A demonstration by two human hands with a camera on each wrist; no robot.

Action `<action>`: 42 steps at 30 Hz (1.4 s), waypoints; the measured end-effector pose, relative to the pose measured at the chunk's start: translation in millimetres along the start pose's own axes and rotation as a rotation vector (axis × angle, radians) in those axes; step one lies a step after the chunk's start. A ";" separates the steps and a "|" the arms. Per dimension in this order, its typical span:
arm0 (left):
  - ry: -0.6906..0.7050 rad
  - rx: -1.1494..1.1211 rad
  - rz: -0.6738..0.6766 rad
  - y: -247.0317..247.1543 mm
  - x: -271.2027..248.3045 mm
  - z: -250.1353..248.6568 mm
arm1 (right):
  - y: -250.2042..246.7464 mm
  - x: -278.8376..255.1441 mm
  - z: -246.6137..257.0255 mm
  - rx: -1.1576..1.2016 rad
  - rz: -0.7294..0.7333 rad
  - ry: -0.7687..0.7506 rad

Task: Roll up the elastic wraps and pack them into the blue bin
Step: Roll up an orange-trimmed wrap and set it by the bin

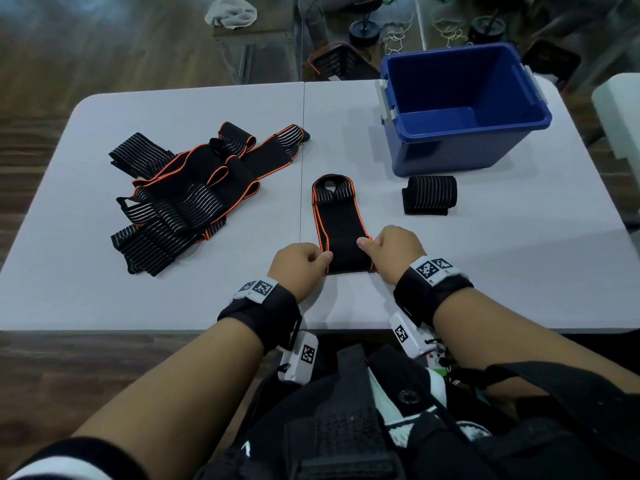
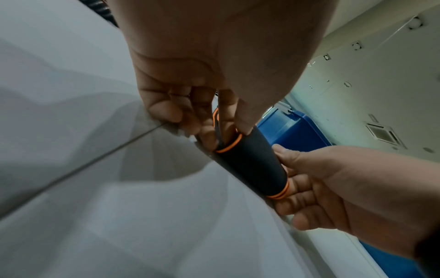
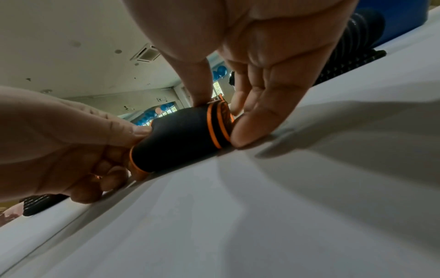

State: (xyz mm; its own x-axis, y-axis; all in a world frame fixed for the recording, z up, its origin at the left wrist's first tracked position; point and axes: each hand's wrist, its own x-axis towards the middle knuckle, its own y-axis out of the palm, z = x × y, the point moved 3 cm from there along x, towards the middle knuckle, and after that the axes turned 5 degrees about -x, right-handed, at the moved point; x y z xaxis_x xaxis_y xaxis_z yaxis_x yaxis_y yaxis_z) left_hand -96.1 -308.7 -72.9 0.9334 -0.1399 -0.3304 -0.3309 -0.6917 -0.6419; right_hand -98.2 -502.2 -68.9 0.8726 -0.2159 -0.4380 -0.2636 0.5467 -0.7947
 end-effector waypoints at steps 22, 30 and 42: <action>0.045 -0.072 0.008 -4.0 -10.0 3.5 | 14.7 -16.0 8.8 -0.015 0.094 -0.228; 0.072 -0.009 0.077 -12.8 -1.0 -0.7 | 6.4 -7.1 7.5 0.081 0.118 -0.260; -0.136 -0.132 -0.077 -12.4 13.3 -2.8 | 5.5 1.6 1.2 0.391 -0.004 0.016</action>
State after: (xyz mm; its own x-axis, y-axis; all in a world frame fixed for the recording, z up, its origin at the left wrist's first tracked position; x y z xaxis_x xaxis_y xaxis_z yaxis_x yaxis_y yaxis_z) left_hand -79.2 -304.0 -67.4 0.9248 0.0076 -0.3803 -0.2302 -0.7849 -0.5753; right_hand -97.8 -498.6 -73.5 0.8661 -0.2298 -0.4438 -0.0808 0.8119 -0.5781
